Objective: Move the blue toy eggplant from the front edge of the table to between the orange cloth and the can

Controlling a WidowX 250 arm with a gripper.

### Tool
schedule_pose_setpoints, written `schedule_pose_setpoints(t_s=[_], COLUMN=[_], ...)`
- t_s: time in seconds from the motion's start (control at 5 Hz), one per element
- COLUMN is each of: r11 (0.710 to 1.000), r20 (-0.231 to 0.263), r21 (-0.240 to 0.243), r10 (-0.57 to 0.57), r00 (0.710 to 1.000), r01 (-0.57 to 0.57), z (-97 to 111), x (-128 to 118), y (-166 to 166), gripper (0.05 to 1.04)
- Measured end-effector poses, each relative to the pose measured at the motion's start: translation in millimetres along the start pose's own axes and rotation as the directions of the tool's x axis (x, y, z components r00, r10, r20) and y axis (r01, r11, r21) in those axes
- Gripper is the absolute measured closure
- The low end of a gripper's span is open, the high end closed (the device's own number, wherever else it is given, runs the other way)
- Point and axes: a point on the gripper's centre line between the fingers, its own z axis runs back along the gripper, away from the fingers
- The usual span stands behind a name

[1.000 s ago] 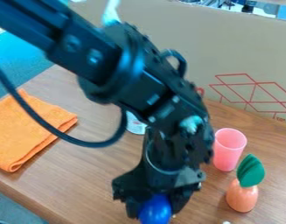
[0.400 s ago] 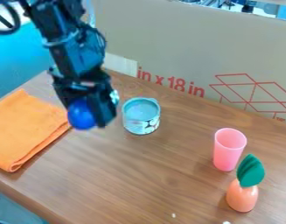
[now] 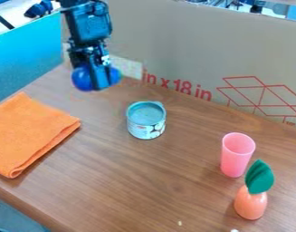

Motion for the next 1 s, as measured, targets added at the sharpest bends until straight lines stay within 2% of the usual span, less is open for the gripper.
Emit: schedule_pose_setpoints(t_s=[0.2, 0.4, 0.6, 0.8, 1.0], r11=[1.000, 0.997, 0.973, 0.928, 0.887], r20=[-0.003, -0.010, -0.079, -0.126, -0.052], r21=[0.006, 0.056, 0.206, 0.341, 0.410], r10=[0.009, 0.051, 0.123, 0.202, 0.254], r00=[1.000, 0.999, 0.989, 0.971, 0.966], r01=[-0.009, -0.050, -0.105, -0.149, -0.212], z=[5, -2, -4, -17, -28], x=[6, 5, 2, -10, -9], y=[22, 42, 55, 66, 78], gripper=[0.250, 0.250, 0.249, 0.250, 0.250])
